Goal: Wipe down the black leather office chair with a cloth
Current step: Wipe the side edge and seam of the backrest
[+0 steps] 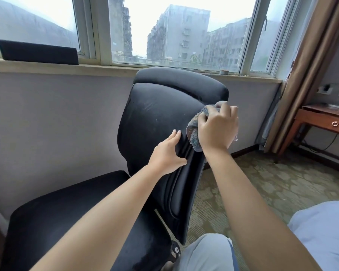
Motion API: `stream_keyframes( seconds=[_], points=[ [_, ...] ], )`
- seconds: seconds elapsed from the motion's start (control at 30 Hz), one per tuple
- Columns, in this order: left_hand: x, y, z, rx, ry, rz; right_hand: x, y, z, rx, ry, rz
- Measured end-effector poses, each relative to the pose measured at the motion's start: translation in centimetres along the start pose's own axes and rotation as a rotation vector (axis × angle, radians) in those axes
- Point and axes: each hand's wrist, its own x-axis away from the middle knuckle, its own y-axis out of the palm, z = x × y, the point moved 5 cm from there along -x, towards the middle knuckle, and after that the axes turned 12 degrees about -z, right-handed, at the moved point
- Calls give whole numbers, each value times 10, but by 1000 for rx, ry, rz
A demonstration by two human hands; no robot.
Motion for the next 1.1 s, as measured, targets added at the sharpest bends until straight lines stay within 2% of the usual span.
stream_keyframes(
  seconds=[0.13, 0.23, 0.4, 0.53, 0.67, 0.83, 1.0, 1.1],
  points=[
    [0, 1, 10, -87, -21, -29, 18, 8, -6, 43, 15, -56],
    [2, 1, 13, -147, -4, -27, 50, 16, -7, 65, -73, -98],
    [6, 4, 10, -139, -27, -7, 19, 3, 5, 87, -81, -20],
    [6, 9, 13, -184, -76, -17, -13, -2, 6, 40, -59, -5],
    [6, 11, 16, -196, -104, -2, 14, 3, 8, -35, -34, 10],
    [9, 12, 16, -197, -109, 34, 27, -9, 13, -249, 4, 16],
    [17, 12, 20, -159, -138, 26, -8, -32, 7, -280, -10, 69],
    [26, 12, 21, -113, -143, 27, -8, -30, 2, -248, -34, 7]
  ],
)
